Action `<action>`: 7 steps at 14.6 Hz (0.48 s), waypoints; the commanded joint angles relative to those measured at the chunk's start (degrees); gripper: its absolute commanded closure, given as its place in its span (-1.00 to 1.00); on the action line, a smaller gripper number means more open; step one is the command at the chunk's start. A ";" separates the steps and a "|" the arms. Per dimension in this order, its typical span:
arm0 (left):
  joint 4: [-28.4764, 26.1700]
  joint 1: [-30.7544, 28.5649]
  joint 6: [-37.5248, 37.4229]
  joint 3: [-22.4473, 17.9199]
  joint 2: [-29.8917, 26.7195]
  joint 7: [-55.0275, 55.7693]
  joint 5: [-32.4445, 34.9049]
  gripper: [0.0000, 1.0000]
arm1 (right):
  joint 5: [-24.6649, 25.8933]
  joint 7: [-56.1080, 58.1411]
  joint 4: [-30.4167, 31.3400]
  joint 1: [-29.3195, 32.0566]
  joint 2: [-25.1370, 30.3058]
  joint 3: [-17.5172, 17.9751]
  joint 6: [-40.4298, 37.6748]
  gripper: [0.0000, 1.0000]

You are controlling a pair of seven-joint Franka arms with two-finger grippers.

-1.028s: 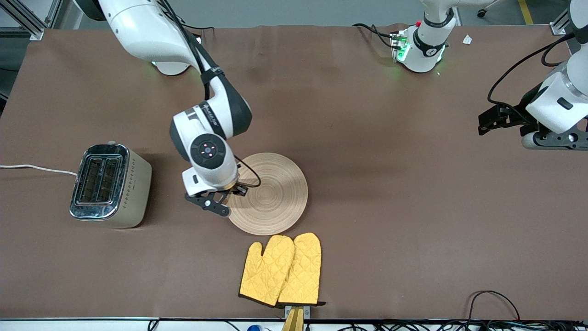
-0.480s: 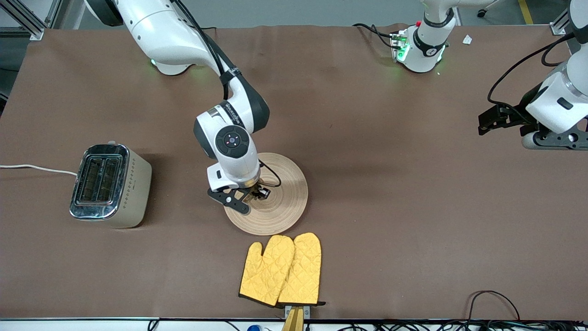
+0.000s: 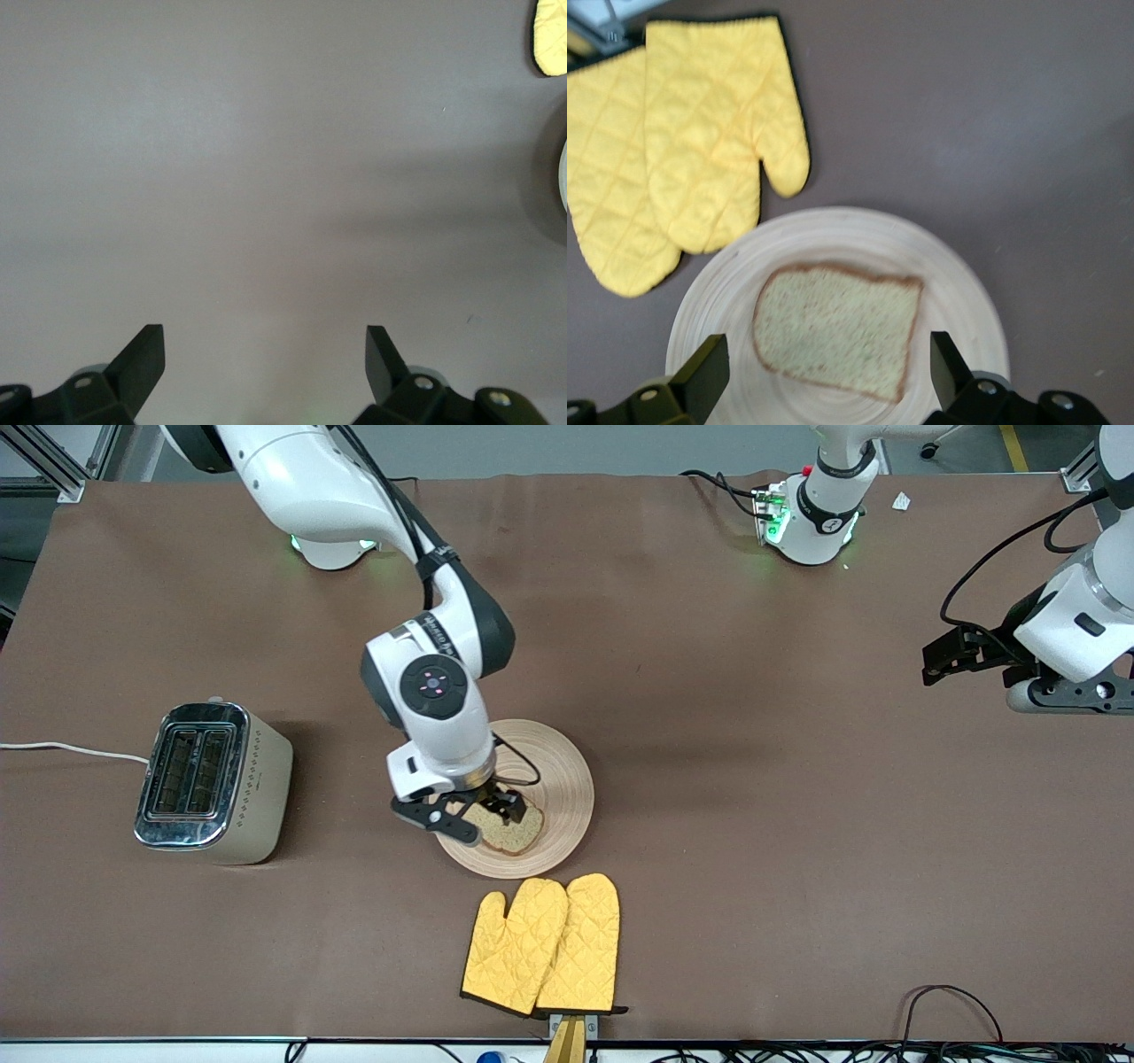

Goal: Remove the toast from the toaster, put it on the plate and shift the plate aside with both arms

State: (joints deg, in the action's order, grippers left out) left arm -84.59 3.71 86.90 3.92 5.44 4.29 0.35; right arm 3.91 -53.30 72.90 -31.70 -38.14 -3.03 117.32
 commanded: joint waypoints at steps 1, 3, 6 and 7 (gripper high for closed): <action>1.36 0.15 -1.29 -0.05 0.45 -0.59 1.05 -1.00 | 0.39 9.05 1.55 5.75 5.61 0.83 -6.82 -1.00; 1.36 0.15 -1.29 -0.05 0.45 -0.59 1.05 -1.00 | 0.31 16.08 2.24 9.70 8.95 0.83 -10.34 -1.00; 1.36 0.15 -1.29 -0.05 0.45 -0.59 1.05 -1.00 | 0.04 29.35 6.62 16.29 16.14 0.92 -12.56 -1.00; 1.36 0.15 -1.29 -0.05 0.45 -0.59 1.05 -1.00 | -0.05 32.17 9.25 18.05 19.13 0.92 -12.56 -1.00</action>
State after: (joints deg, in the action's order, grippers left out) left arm -84.58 3.71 86.89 3.92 5.44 4.29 0.36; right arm 3.87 -26.79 74.05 -17.25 -26.67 -3.37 104.20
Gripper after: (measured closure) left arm 0.000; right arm 0.000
